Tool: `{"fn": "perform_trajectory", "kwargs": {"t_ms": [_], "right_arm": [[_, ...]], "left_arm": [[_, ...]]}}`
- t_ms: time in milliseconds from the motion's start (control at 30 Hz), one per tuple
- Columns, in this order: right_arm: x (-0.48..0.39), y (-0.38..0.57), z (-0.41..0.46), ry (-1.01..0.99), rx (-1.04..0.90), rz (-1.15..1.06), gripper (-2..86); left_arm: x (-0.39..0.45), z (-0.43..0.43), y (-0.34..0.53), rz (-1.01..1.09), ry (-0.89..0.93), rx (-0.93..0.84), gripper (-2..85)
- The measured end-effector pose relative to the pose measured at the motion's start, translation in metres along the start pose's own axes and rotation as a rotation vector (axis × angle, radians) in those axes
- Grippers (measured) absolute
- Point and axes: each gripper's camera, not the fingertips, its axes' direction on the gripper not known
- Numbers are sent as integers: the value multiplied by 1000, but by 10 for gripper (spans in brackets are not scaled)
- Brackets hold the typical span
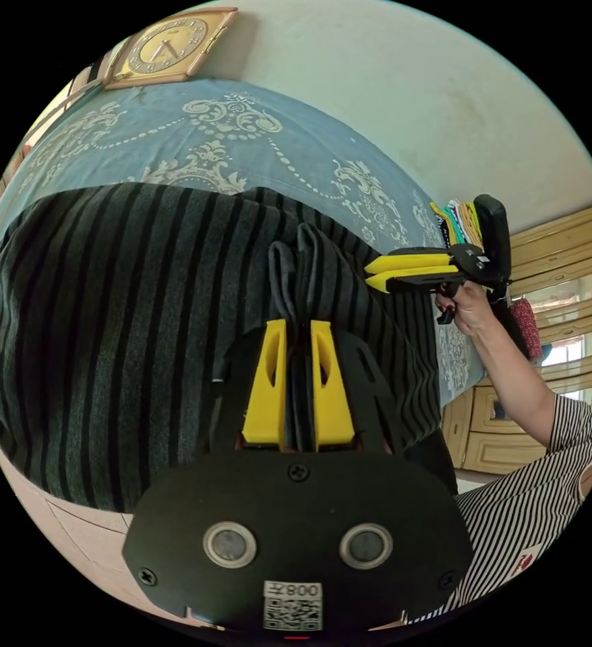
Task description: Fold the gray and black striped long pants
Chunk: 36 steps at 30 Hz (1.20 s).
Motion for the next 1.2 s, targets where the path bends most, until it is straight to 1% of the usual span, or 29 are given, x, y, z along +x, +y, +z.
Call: {"fn": "perform_trajectory", "kwargs": {"t_ms": [100,133,233,300,367,400,467,533,567,600,633,667,700,733,800,833,867,900,1067,1133,1200], "right_arm": [[2,3,-1,3,3,0,36],[4,5,-5,-37,-3,-4,29],[3,18,-32,-70,76,-6,19],[0,26,-51,-45,125,-9,16],[1,31,-65,17,157,5,14],[3,32,-66,27,162,13,13],[16,27,-52,18,117,49,11],[29,24,-37,-6,75,99,10],[35,26,-36,-13,83,130,8],[37,29,-39,-16,101,142,7],[39,35,-47,-22,150,153,5],[40,41,-56,-16,202,167,4],[40,44,-60,-15,226,173,3],[39,48,-69,-31,266,169,2],[32,48,-76,-108,317,132,1],[24,43,-74,-142,324,82,1],[17,35,-67,-136,300,72,1],[14,30,-62,-127,282,65,1],[0,-10,0,-107,57,30,0],[-2,-10,0,-95,63,21,0],[-2,-8,0,-87,53,18,1]], "left_arm": [[10,-15,5,18,37,32,48],[19,-26,8,51,48,61,44],[43,-58,12,157,102,146,36],[56,-69,11,194,63,156,34],[61,-67,7,206,-19,137,34],[58,-64,6,191,-24,121,34],[42,-40,6,101,-41,9,34],[34,-38,15,20,-54,7,31],[37,-46,23,8,-29,44,28],[41,-52,27,19,-21,74,28],[52,-63,34,52,-10,126,25],[65,-69,39,93,8,141,23],[72,-70,41,121,15,131,22],[85,-67,46,160,9,82,19],[100,-60,57,201,-23,21,13],[107,-53,67,209,-72,-23,10],[111,-45,77,190,-132,-66,7],[112,-42,82,187,-149,-86,6],[117,-61,111,120,-93,-34,3],[126,-68,121,145,-107,-12,2],[132,-61,128,160,-78,-80,2]]}}
